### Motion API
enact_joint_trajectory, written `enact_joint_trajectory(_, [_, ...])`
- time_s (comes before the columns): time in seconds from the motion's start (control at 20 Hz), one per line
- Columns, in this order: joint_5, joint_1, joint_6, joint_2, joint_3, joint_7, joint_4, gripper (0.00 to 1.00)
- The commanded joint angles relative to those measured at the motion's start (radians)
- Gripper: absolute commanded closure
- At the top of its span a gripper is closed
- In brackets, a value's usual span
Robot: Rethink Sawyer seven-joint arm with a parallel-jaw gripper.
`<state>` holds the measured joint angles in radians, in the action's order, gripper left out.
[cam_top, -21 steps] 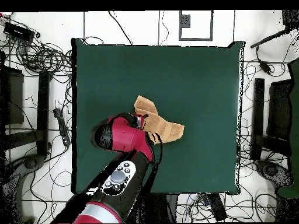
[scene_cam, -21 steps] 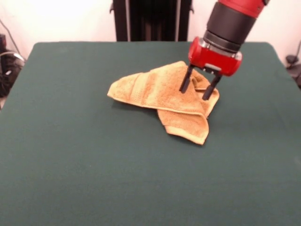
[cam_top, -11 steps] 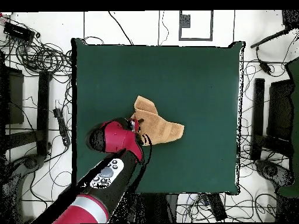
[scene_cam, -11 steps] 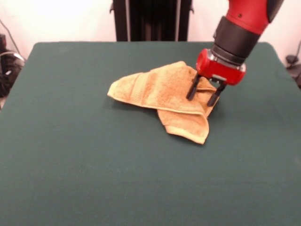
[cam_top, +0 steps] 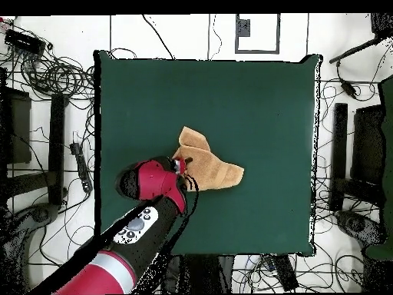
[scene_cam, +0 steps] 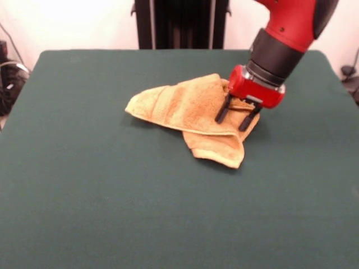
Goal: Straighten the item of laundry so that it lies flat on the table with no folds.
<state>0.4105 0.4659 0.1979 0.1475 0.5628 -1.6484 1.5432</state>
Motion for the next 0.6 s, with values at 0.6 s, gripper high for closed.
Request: enact_joint_trajectory(0.6, [-0.008,-0.045,-0.071,-0.038,0.033,-0.220,0.051,0.00])
